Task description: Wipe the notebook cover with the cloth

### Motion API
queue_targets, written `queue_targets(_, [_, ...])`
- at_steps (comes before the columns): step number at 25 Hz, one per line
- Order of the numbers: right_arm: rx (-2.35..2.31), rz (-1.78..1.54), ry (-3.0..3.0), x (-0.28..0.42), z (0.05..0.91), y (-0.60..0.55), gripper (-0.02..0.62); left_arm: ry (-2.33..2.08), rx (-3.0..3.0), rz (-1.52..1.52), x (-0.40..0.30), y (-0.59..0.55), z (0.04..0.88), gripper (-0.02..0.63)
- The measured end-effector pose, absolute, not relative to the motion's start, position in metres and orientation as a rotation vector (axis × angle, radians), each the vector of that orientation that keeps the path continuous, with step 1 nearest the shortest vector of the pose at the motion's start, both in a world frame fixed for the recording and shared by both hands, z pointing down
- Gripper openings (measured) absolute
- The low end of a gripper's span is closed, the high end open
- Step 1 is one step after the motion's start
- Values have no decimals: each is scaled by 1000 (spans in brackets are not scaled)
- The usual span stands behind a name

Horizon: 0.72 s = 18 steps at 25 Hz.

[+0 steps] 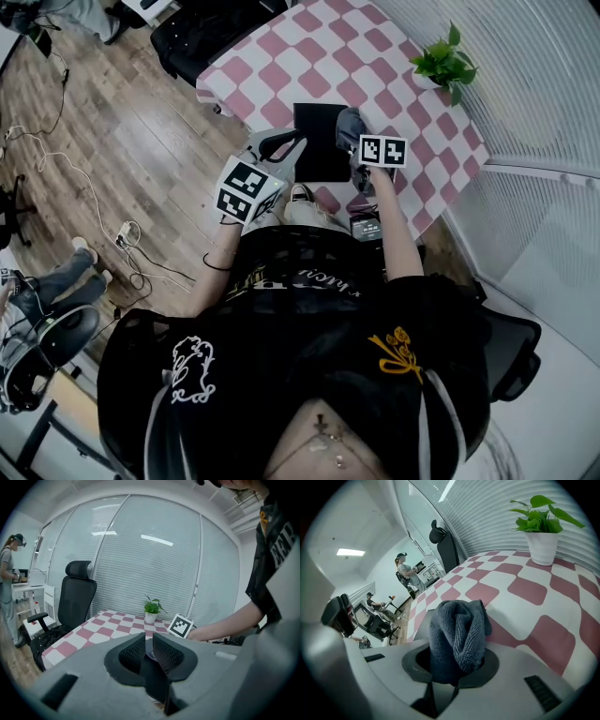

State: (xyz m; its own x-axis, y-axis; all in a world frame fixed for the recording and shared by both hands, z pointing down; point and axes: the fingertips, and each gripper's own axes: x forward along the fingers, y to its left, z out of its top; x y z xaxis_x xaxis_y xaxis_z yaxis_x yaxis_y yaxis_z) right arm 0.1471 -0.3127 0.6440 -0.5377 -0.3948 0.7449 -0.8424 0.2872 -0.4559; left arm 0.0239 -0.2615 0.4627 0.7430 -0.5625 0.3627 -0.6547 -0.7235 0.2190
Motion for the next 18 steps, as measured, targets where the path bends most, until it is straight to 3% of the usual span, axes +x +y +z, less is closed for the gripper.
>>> queue_targets(18, [774, 1039, -2171, 26, 624, -264, 74, -1017, 2592, 394, -4, -244, 463, 43])
